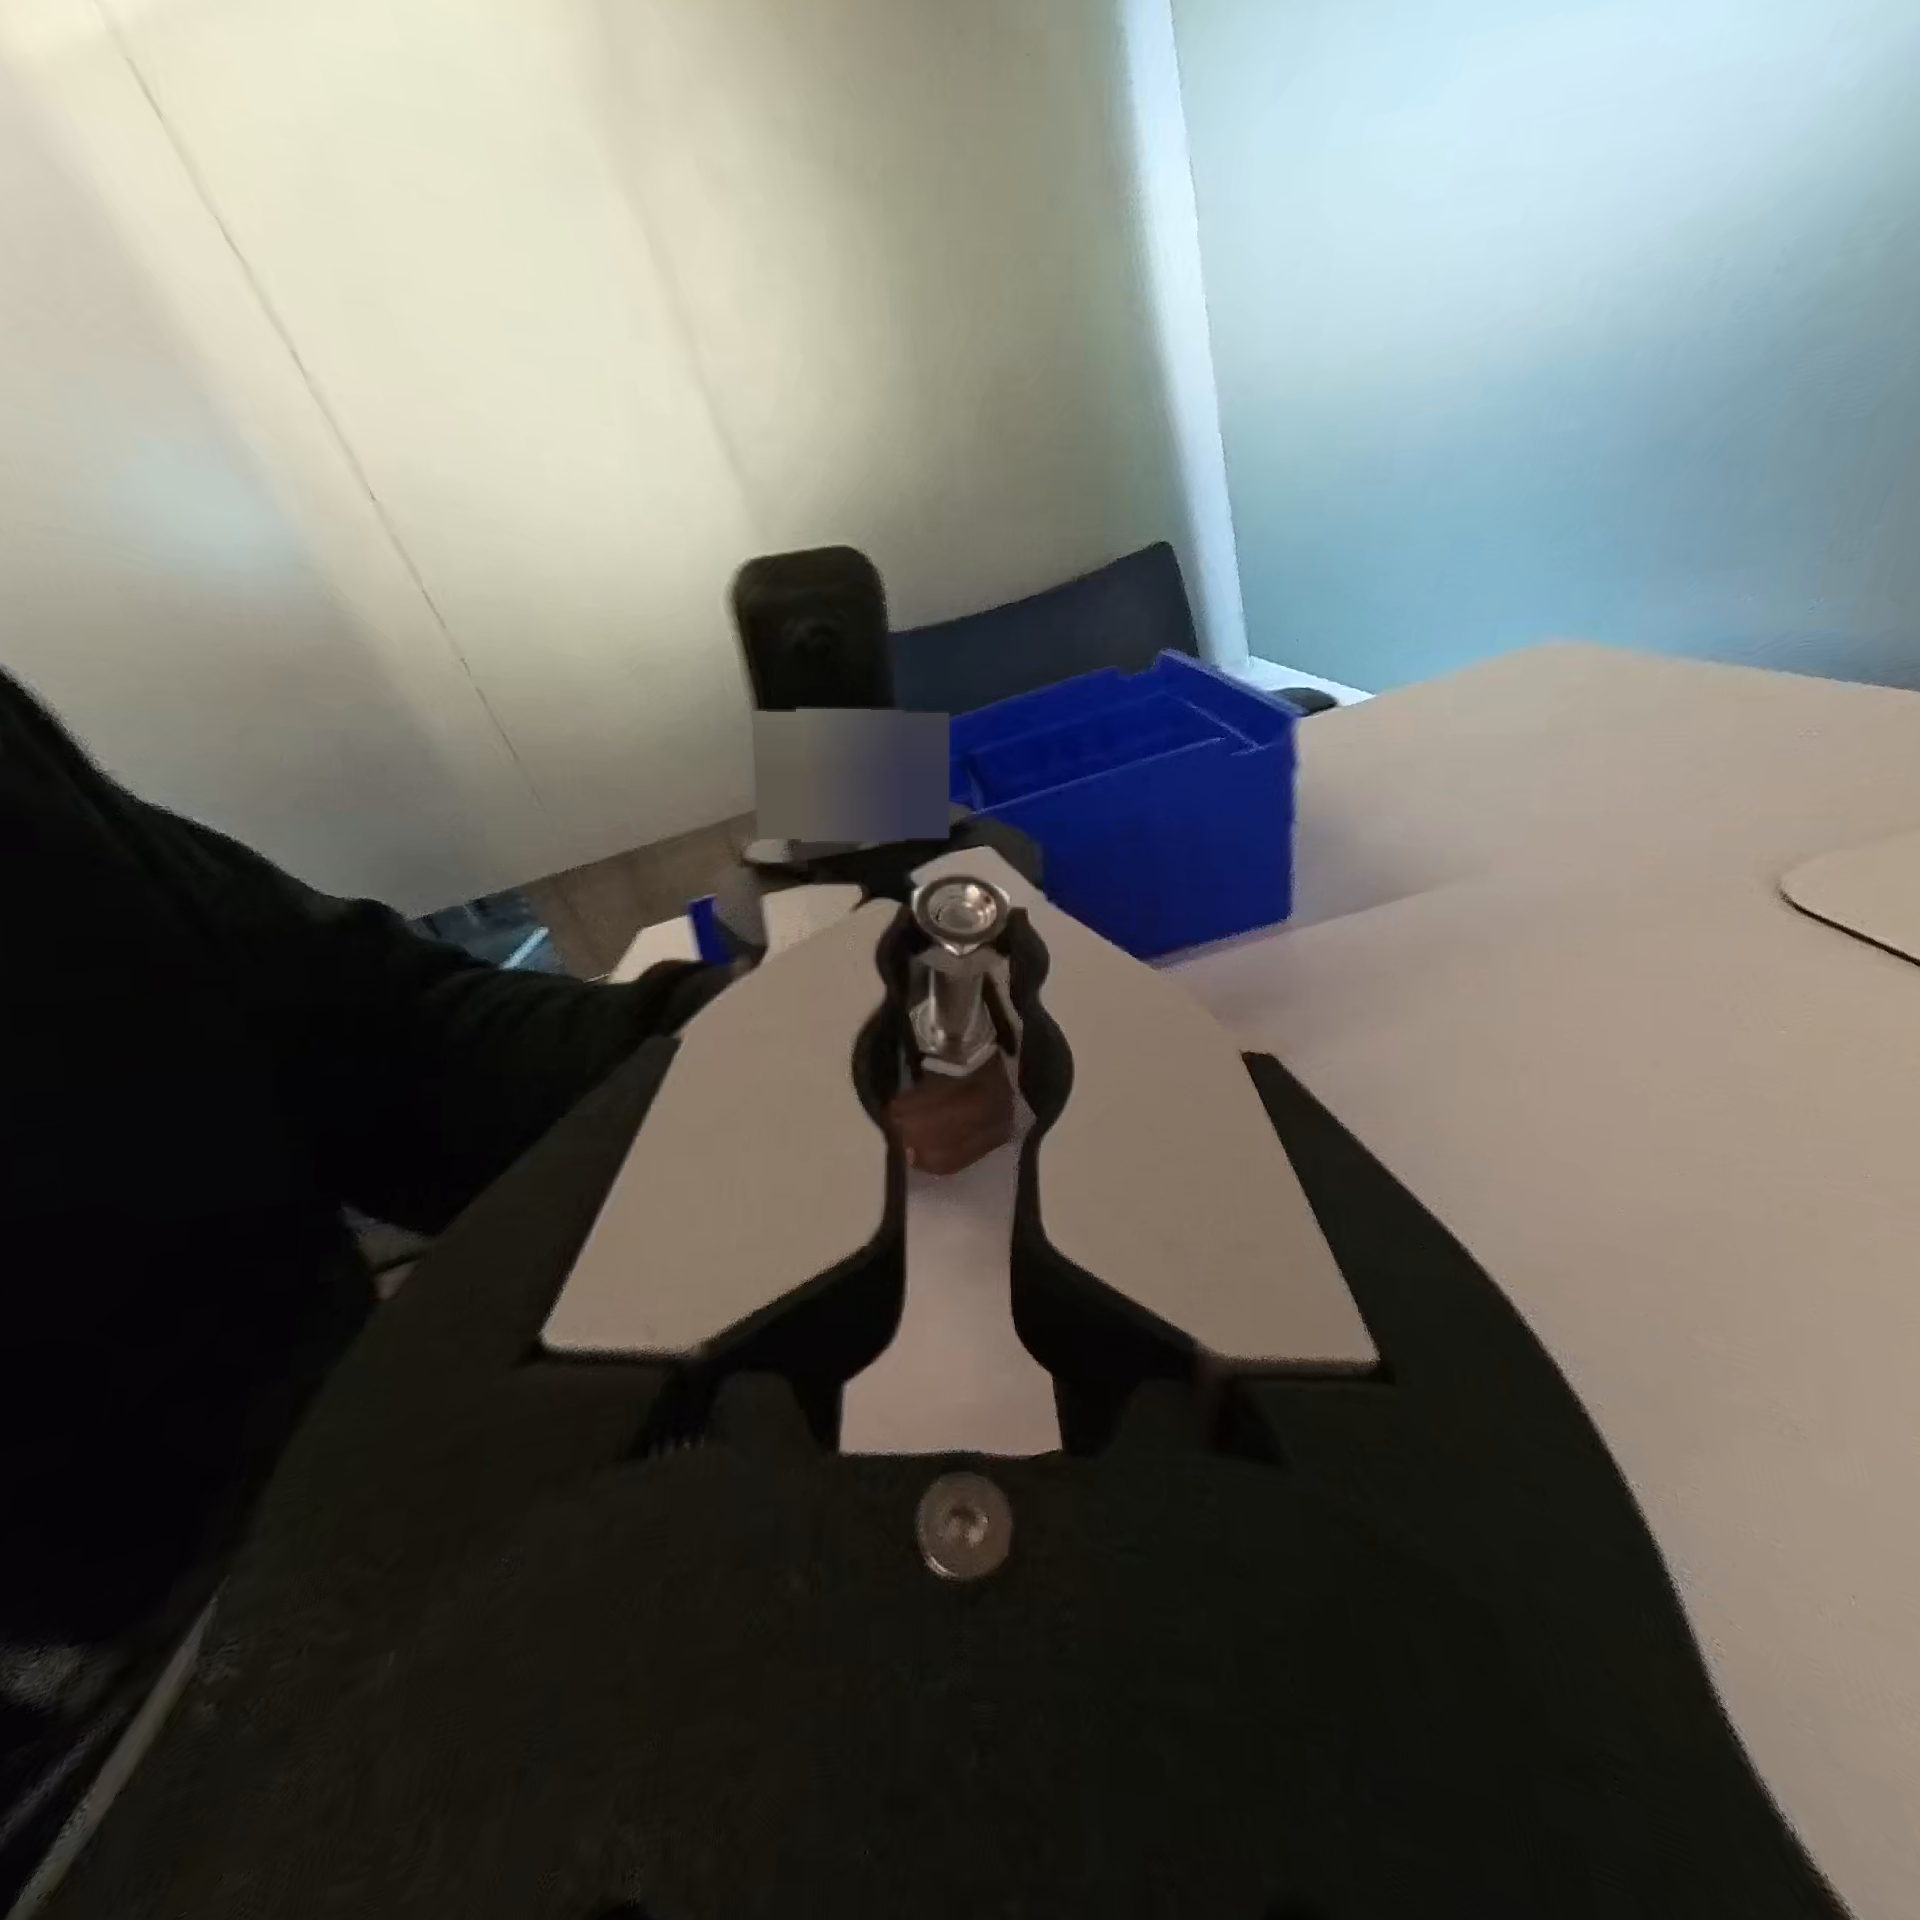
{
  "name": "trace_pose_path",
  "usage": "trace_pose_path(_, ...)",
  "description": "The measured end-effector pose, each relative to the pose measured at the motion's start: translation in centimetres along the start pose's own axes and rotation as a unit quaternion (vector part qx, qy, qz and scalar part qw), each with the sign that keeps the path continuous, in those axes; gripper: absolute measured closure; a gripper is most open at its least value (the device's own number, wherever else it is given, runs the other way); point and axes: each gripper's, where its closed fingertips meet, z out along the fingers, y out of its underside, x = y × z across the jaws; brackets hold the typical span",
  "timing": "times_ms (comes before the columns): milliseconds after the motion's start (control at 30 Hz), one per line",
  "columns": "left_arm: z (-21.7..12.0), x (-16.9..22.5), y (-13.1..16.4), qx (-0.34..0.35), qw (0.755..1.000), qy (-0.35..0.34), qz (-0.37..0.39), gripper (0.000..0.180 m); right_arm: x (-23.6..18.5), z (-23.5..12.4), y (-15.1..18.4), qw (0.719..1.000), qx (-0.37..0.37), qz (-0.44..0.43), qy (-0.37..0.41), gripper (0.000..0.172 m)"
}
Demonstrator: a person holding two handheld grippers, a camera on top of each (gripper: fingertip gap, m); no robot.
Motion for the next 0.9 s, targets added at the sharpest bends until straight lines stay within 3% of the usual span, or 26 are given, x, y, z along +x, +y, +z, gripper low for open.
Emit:
trace_pose_path(100,-0.3,-2.3,0.4,-0.032,0.989,-0.116,0.089,0.163,1.8,0.3,0.2,0.996,0.004,0.026,0.083,0.155)
trace_pose_path(167,-0.7,-3.5,0.6,-0.072,0.961,-0.202,0.174,0.163,2.6,0.4,0.6,0.989,0.014,0.050,0.136,0.154)
trace_pose_path(233,-0.8,-4.0,0.8,-0.098,0.940,-0.242,0.219,0.163,3.0,0.3,1.0,0.985,0.010,0.048,0.164,0.153)
trace_pose_path(300,-0.6,-3.7,0.9,-0.094,0.951,-0.220,0.198,0.163,2.6,0.3,0.8,0.990,-0.002,0.024,0.138,0.129)
trace_pose_path(367,-0.6,-3.4,0.8,-0.078,0.967,-0.188,0.155,0.163,1.8,-0.1,0.0,0.996,0.004,0.001,0.085,0.119)
trace_pose_path(533,-0.7,-1.6,-0.1,-0.018,0.996,-0.067,0.052,0.163,0.6,-1.7,-0.9,1.000,0.010,-0.030,-0.003,0.125)
trace_pose_path(733,-0.2,-0.2,0.2,-0.016,0.999,-0.005,0.036,0.163,-0.2,-0.7,0.5,0.999,-0.021,-0.035,-0.023,0.136)
trace_pose_path(800,0.1,-0.5,0.8,-0.035,0.998,-0.025,0.052,0.163,0.0,-0.2,0.9,0.999,-0.022,-0.037,-0.007,0.154)
trace_pose_path(900,-0.4,-2.4,0.8,-0.056,0.982,-0.125,0.133,0.163,1.7,0.2,0.8,0.998,0.004,0.016,0.067,0.154)
